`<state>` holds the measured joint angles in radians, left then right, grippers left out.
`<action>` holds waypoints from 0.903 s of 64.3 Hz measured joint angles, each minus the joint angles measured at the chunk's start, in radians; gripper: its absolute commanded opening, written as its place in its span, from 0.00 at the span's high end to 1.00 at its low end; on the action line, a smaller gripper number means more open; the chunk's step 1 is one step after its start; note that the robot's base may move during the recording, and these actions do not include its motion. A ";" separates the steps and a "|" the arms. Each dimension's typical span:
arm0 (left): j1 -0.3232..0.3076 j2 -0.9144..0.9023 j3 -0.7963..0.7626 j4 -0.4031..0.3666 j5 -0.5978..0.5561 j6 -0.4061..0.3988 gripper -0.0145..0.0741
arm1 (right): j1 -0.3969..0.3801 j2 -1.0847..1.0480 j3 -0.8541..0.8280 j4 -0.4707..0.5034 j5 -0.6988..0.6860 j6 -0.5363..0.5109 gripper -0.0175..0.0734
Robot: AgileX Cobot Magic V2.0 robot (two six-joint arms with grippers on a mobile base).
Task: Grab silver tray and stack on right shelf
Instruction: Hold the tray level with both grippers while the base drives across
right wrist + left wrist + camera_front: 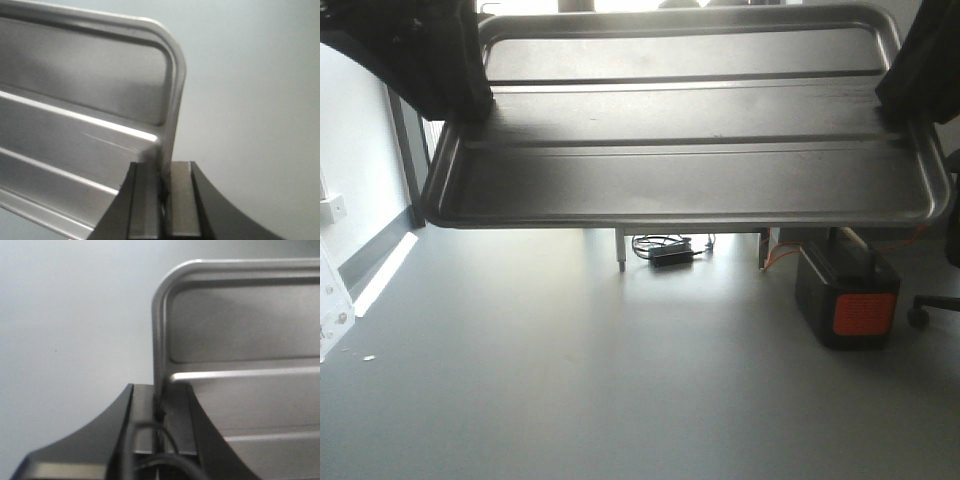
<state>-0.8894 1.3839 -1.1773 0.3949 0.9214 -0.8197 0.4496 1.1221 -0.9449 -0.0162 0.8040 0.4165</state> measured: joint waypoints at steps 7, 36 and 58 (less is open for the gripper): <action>0.000 0.000 0.000 0.000 0.000 0.000 0.94 | 0.000 0.000 0.000 0.000 0.000 0.000 0.75; 0.000 0.002 0.000 0.002 -0.004 0.000 0.94 | 0.000 0.000 0.000 0.000 0.000 0.000 0.75; 0.000 0.041 0.000 0.005 -0.012 -0.002 0.94 | 0.000 0.000 0.000 0.000 0.008 0.000 0.75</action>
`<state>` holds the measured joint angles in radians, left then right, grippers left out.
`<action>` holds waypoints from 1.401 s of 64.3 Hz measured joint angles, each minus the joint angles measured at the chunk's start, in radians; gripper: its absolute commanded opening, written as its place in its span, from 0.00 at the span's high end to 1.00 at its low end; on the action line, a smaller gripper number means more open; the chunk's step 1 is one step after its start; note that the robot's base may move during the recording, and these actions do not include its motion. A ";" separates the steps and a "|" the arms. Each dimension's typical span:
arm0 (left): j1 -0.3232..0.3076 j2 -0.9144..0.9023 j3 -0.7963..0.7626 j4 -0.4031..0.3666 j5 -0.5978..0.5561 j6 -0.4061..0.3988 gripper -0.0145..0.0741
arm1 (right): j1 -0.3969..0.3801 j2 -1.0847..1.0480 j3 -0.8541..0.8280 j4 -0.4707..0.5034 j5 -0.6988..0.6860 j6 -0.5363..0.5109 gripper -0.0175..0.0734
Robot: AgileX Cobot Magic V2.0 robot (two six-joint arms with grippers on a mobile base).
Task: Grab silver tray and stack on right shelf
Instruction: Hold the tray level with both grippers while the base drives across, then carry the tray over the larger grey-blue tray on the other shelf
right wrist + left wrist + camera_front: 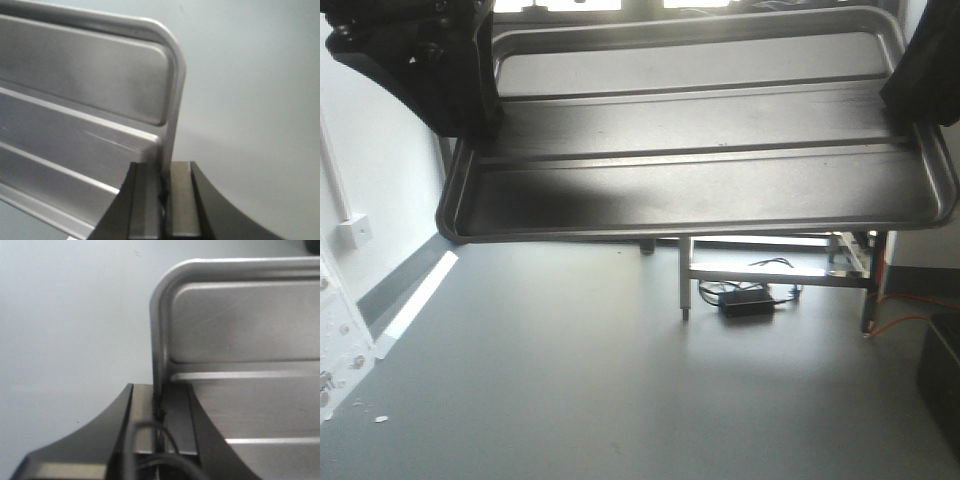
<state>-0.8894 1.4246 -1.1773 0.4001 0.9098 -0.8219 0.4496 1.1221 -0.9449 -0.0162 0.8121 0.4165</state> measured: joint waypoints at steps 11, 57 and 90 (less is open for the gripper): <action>0.000 0.026 0.000 0.000 -0.009 -0.004 0.94 | 0.000 0.000 0.000 -0.003 0.013 0.000 0.75; 0.000 0.081 -0.069 -0.011 0.060 0.008 0.94 | 0.000 0.000 0.000 -0.006 0.012 0.003 0.75; 0.000 0.086 -0.093 -0.011 0.118 0.002 0.94 | 0.000 0.000 0.000 -0.004 0.005 0.005 0.75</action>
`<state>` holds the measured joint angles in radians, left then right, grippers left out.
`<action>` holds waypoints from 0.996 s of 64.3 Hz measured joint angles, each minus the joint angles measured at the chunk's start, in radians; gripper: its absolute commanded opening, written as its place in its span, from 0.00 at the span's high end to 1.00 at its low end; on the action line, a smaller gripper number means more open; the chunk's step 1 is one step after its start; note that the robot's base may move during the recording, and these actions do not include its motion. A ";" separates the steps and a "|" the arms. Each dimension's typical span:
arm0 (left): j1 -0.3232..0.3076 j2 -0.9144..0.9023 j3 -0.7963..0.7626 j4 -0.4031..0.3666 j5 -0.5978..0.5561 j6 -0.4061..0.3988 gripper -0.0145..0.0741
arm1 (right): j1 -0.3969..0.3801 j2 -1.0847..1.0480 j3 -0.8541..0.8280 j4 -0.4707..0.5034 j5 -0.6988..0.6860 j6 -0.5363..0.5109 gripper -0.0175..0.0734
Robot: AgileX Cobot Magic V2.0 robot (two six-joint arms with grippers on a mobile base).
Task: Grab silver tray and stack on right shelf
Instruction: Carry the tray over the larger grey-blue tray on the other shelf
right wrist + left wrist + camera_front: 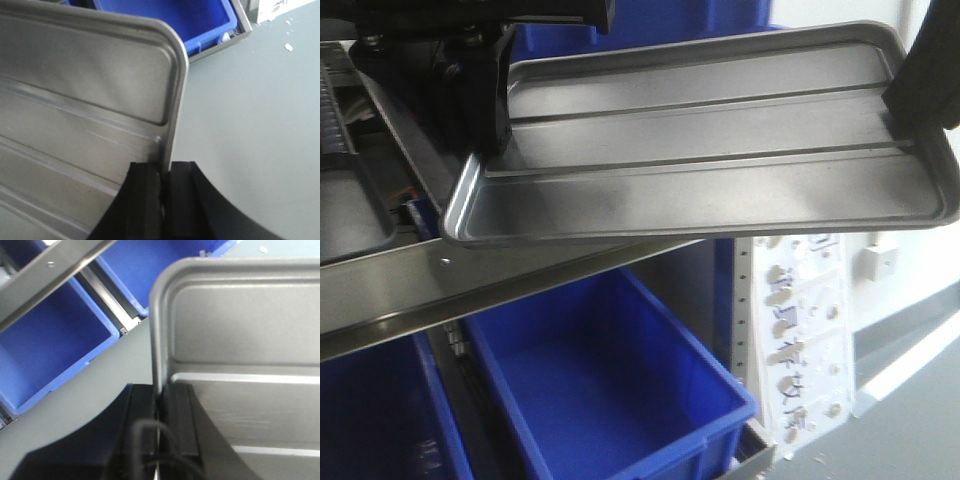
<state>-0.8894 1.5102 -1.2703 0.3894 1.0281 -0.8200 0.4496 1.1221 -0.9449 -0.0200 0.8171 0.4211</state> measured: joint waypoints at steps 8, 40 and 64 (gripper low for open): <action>0.000 0.000 -0.002 0.002 0.009 -0.017 0.94 | 0.000 0.000 0.000 0.002 -0.008 0.000 0.75; -0.007 -0.018 -0.002 0.057 0.058 -0.093 0.94 | 0.006 0.000 0.000 0.025 -0.039 -0.002 0.75; -0.011 -0.101 -0.005 0.089 0.074 -0.096 0.94 | 0.008 0.000 0.000 0.043 -0.070 -0.004 0.75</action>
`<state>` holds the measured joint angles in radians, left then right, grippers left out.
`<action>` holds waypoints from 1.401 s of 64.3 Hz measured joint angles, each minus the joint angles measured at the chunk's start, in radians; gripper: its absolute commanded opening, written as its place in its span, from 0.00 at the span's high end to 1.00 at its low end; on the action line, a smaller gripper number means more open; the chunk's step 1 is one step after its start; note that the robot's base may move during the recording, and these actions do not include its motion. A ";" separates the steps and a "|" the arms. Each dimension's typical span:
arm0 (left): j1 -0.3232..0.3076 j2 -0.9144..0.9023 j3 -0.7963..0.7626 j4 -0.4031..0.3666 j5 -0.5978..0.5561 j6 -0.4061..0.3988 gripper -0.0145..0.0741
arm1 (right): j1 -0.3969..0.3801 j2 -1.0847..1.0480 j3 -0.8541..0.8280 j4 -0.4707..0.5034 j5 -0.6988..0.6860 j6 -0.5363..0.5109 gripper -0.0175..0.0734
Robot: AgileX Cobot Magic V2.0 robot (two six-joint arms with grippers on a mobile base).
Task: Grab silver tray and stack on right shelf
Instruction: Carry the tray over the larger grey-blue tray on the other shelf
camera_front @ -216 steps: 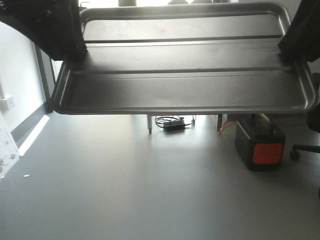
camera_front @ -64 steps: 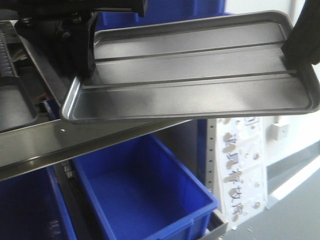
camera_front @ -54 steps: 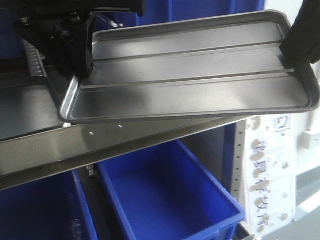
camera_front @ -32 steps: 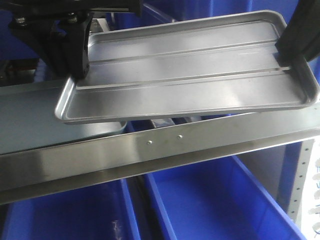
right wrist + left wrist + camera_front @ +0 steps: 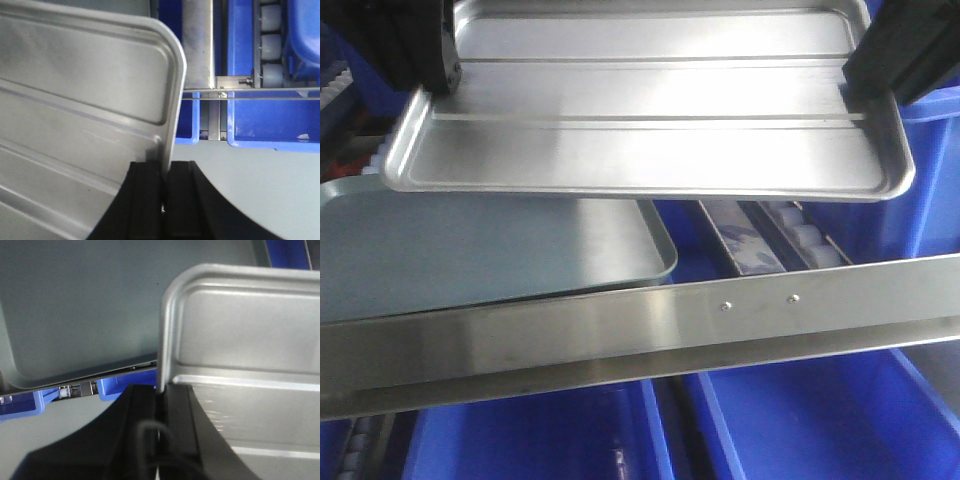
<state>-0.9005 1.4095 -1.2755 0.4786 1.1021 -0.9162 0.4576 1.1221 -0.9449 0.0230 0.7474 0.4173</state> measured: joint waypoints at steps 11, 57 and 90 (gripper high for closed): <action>0.000 -0.008 0.000 0.002 0.013 0.000 0.94 | 0.002 0.000 -0.001 0.005 -0.006 0.000 0.75; 0.000 -0.008 0.000 0.004 0.022 0.000 0.94 | 0.004 0.000 -0.001 0.013 -0.008 -0.002 0.75; 0.000 -0.008 0.000 0.006 0.022 0.000 0.94 | 0.004 0.000 -0.001 0.013 -0.008 -0.002 0.75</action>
<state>-0.9005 1.4018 -1.2755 0.4845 1.1241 -0.9162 0.4611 1.1221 -0.9457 0.0359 0.7394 0.4156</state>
